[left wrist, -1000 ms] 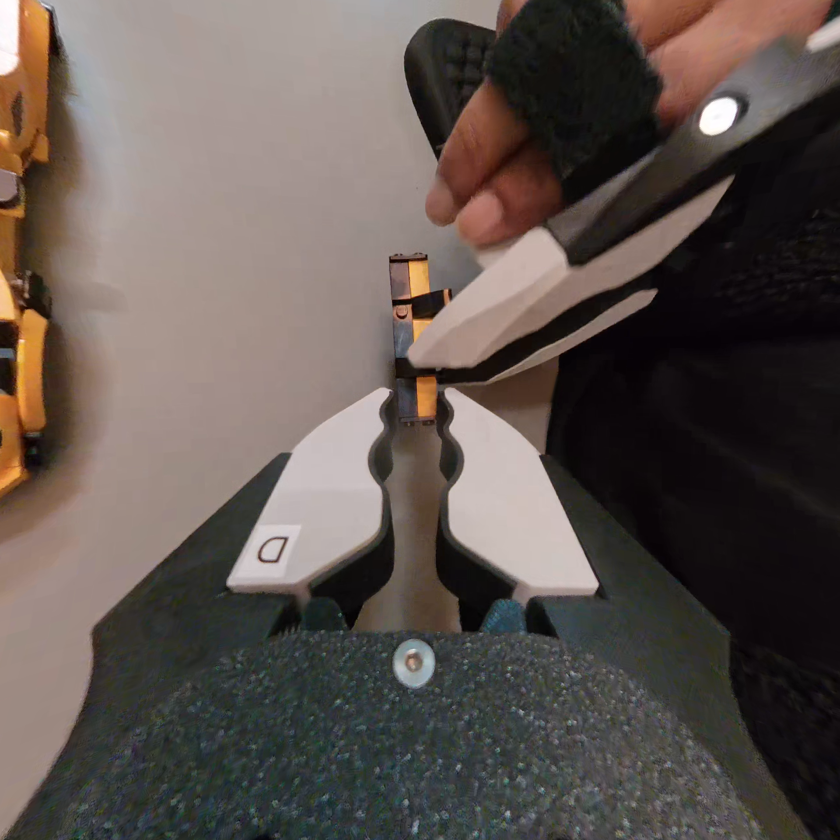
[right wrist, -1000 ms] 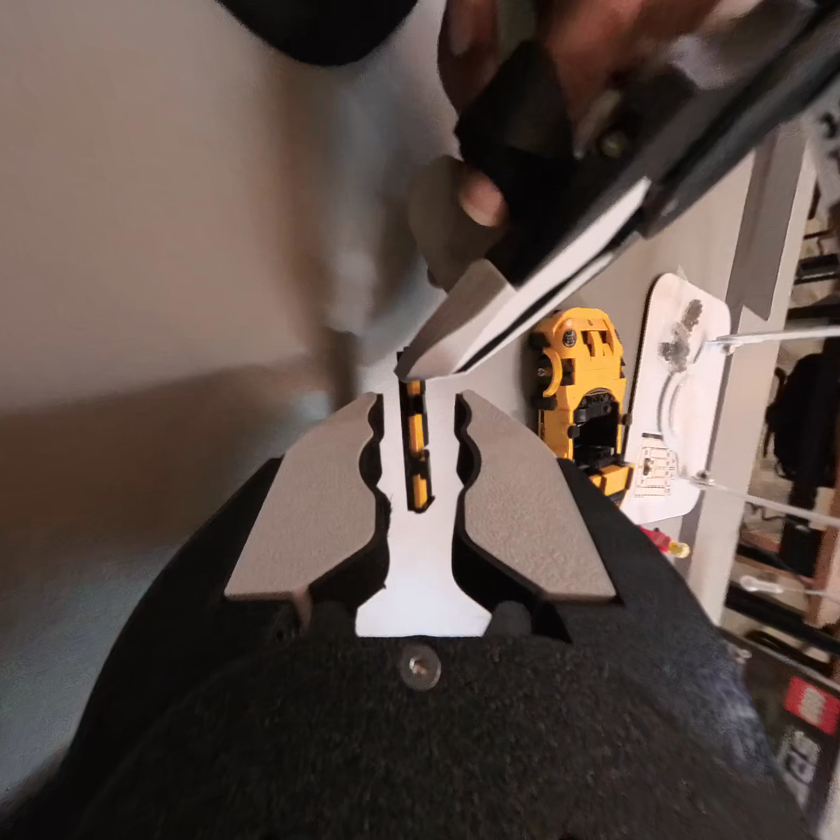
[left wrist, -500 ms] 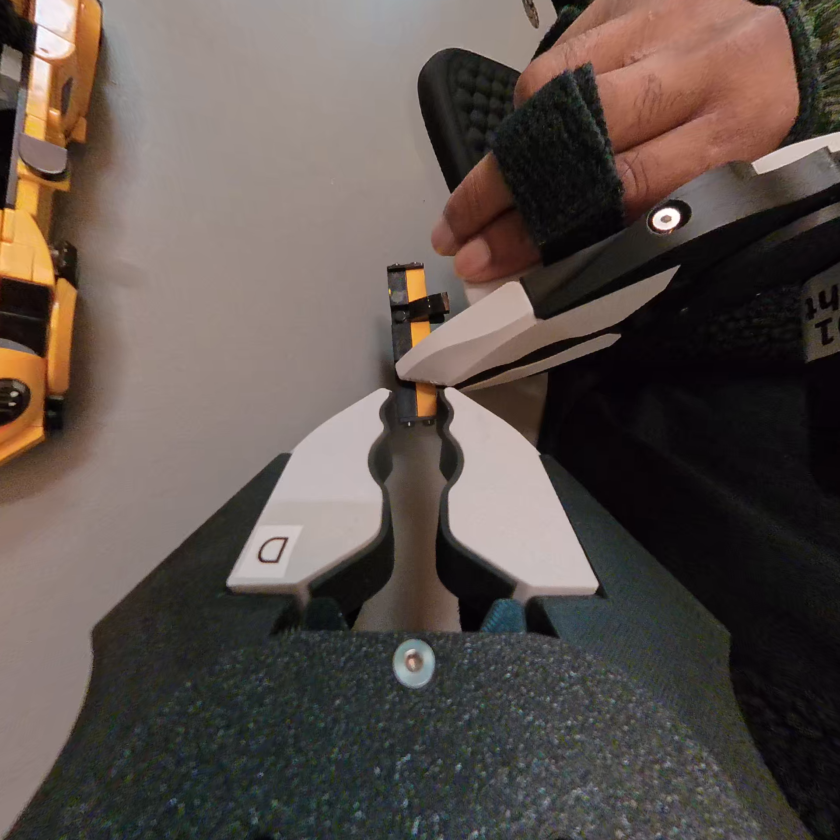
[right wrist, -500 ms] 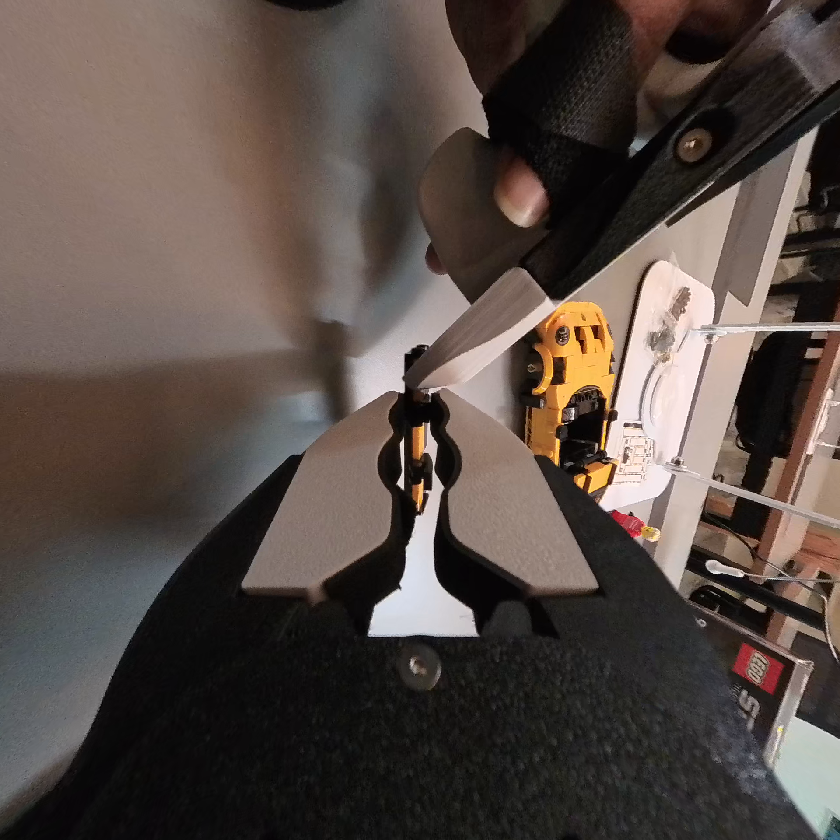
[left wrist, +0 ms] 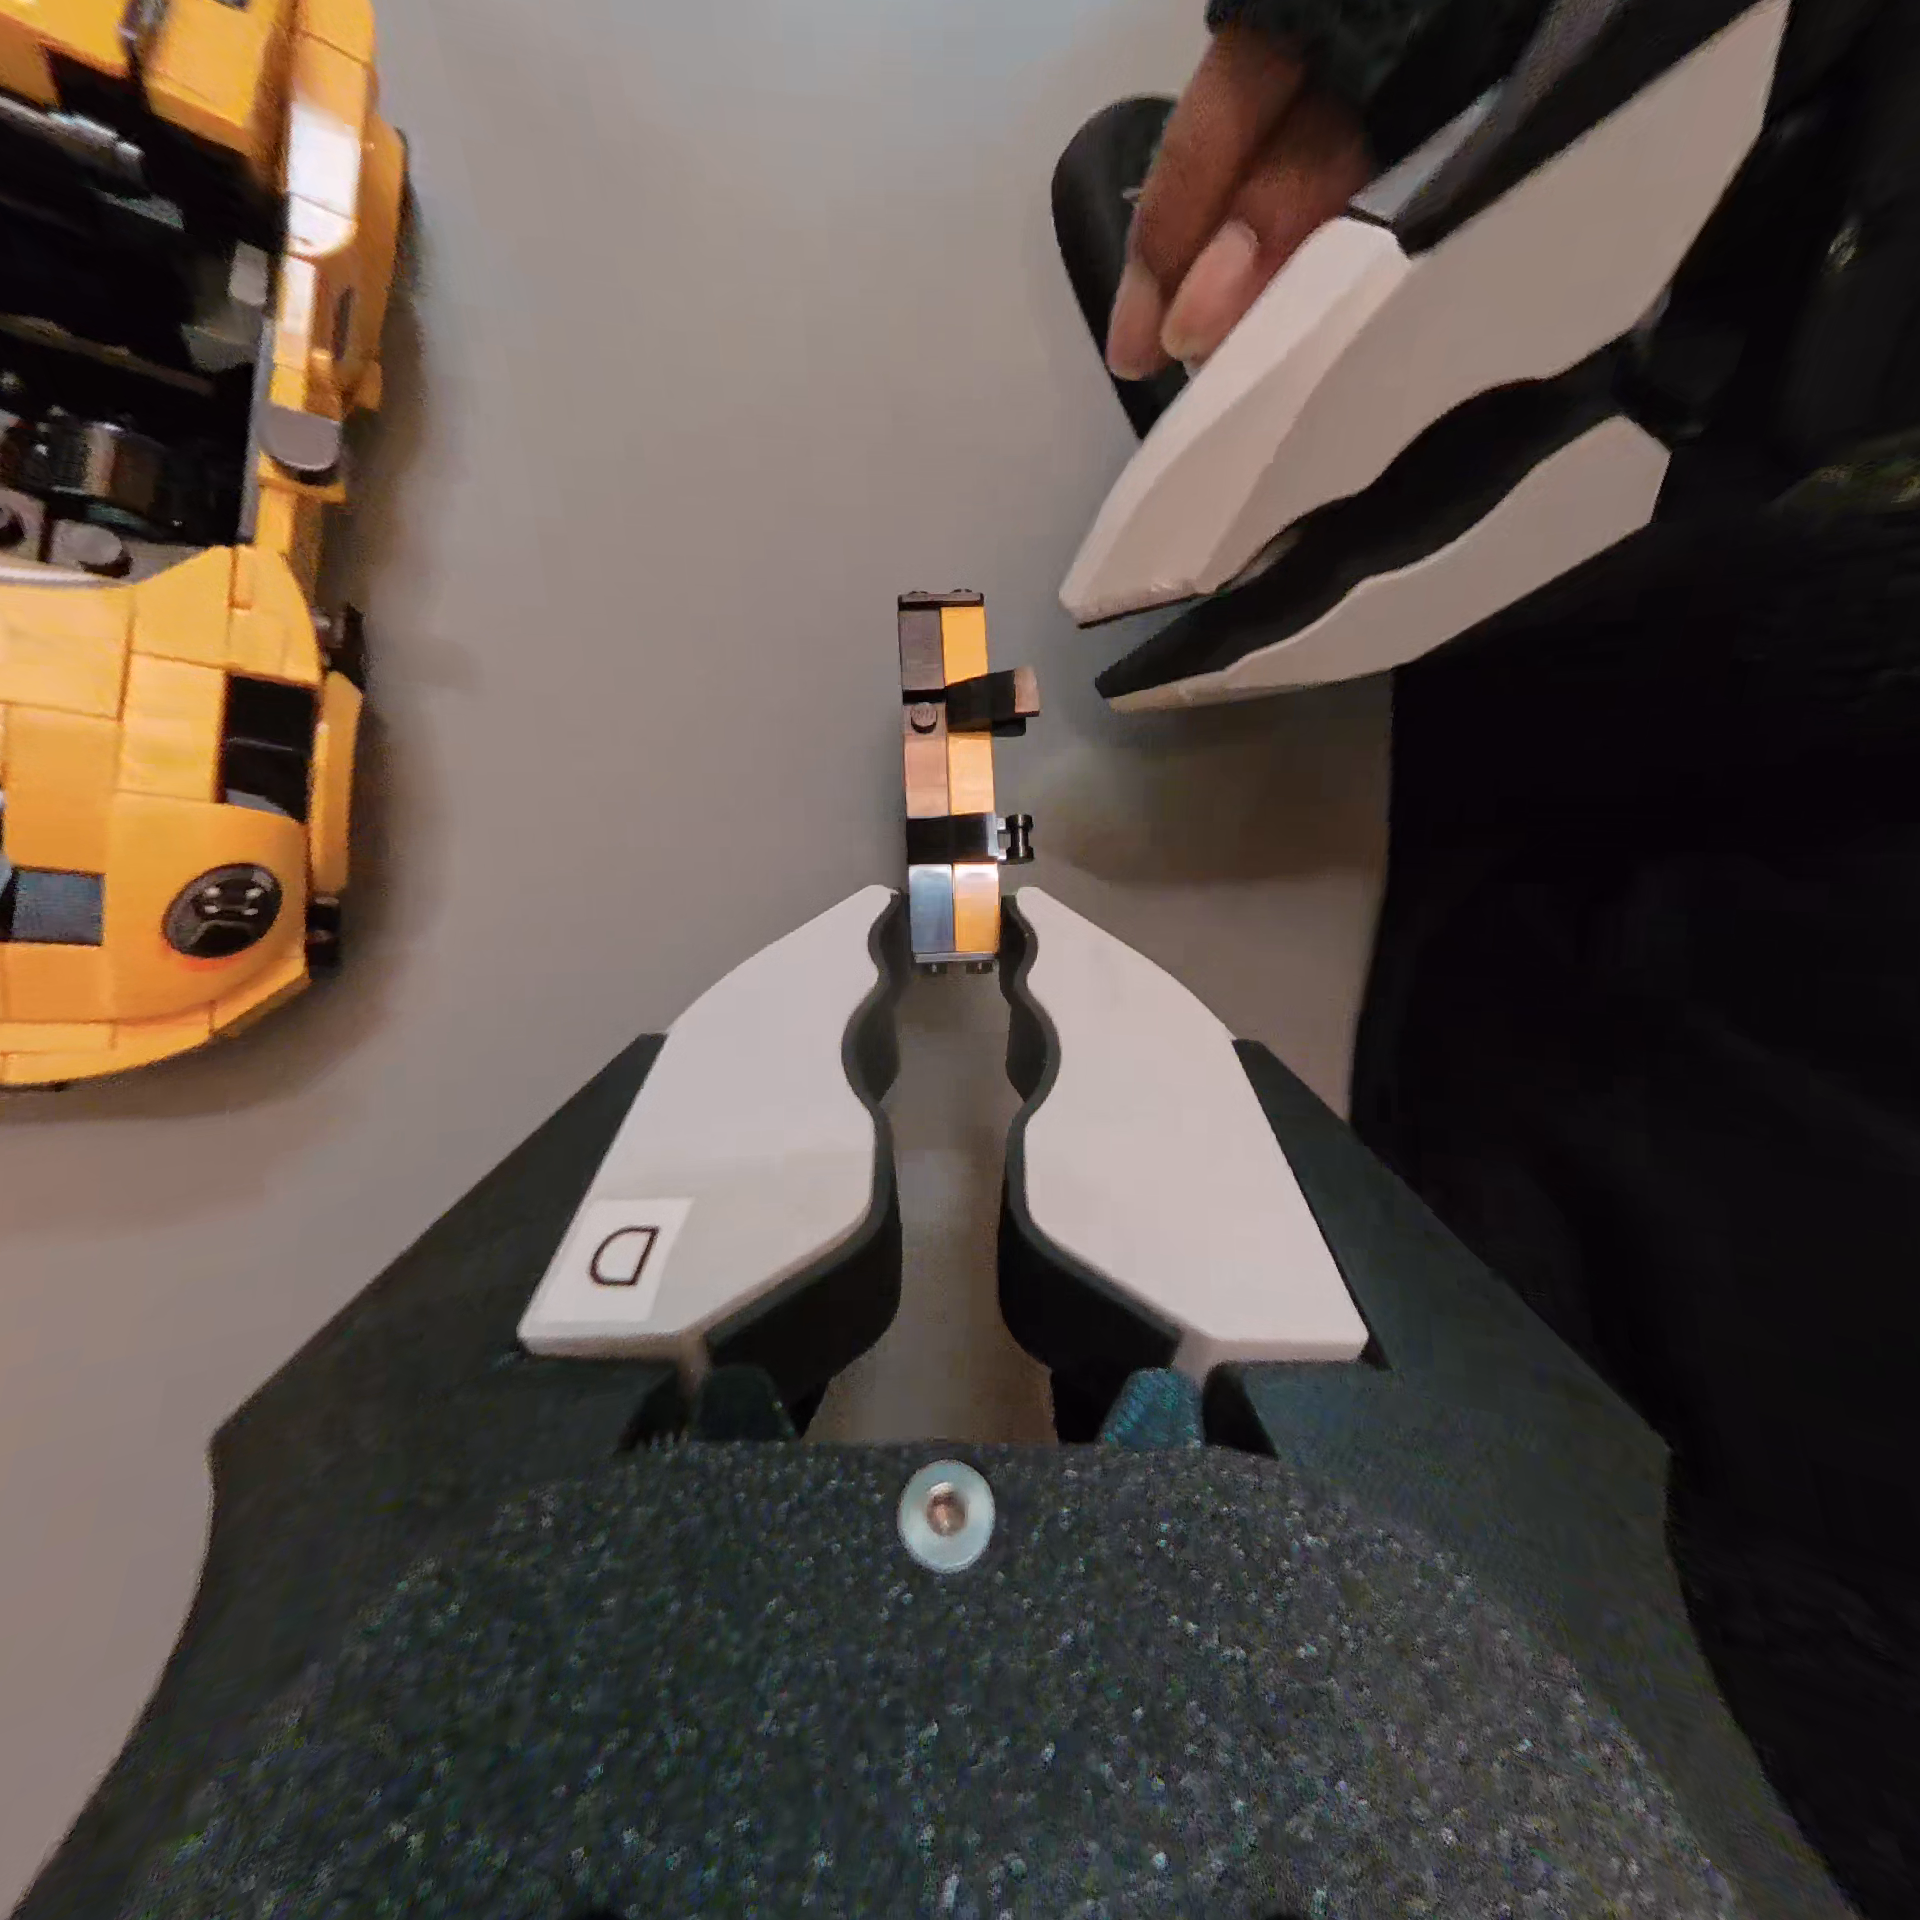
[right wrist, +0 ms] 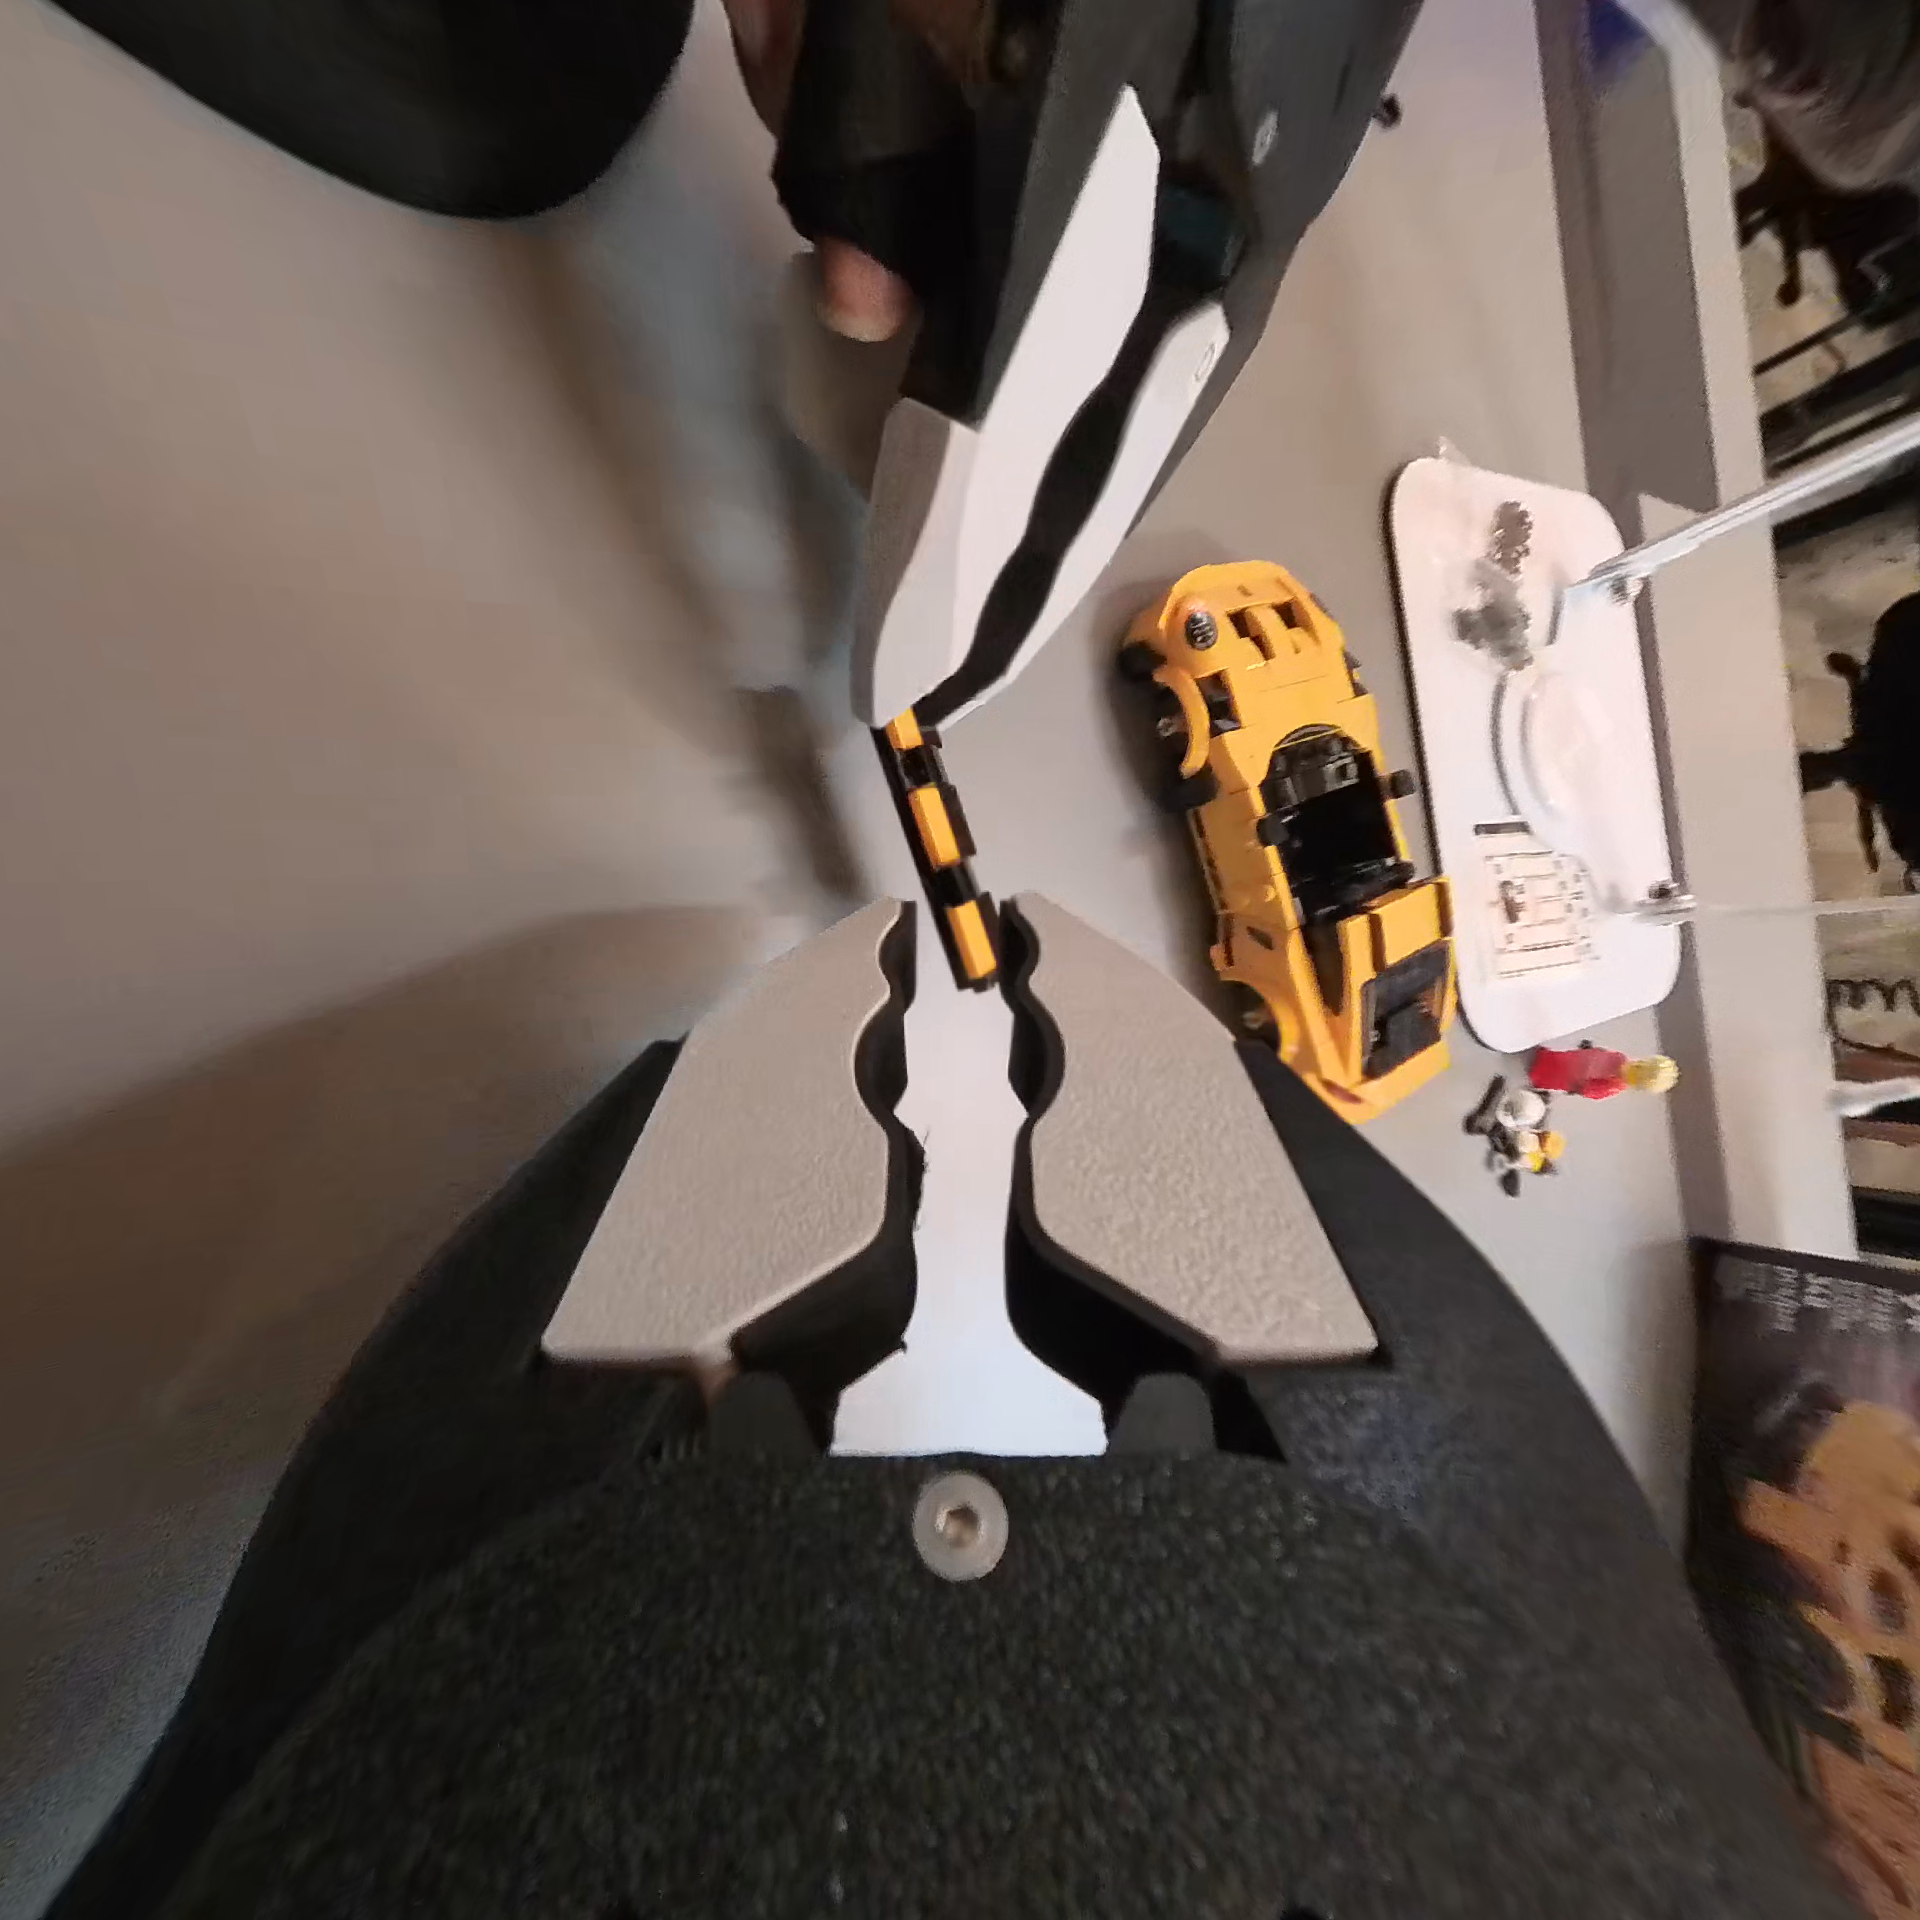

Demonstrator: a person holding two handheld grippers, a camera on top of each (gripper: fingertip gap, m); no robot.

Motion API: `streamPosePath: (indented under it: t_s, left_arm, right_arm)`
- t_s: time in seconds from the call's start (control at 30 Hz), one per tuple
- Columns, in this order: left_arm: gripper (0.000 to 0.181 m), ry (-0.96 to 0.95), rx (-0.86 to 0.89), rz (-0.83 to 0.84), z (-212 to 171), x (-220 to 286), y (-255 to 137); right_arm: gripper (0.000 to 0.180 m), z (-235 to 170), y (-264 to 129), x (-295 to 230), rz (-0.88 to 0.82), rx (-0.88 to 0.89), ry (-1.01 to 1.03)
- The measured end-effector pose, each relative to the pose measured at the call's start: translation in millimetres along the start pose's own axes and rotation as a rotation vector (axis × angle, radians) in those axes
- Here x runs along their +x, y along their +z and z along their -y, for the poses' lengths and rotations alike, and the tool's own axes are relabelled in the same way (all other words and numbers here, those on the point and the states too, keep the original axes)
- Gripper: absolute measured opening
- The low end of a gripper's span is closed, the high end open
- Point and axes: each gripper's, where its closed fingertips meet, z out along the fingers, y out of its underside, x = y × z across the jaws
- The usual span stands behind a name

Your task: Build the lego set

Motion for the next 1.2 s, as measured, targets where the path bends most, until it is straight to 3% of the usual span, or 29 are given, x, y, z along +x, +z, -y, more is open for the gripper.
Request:
streamPosePath:
  t_s: [0.53,0.8,1.0,1.2]
  left_arm:
    - [0.017,0.471,-0.113,0.272,-16,-16,18]
    - [0.038,0.499,-0.058,0.227,-11,-6,19]
    - [0.024,0.497,-0.077,0.269,-12,-11,25]
    - [0.023,0.498,-0.078,0.273,-12,-11,25]
  right_arm:
    - [0.012,-16,21,-32,0.143,-0.061,0.059]
    - [0.013,-16,15,-35,0.168,-0.036,0.100]
    - [0.014,-21,7,-30,0.167,-0.025,0.148]
    - [0.013,-19,6,-35,0.180,-0.010,0.135]
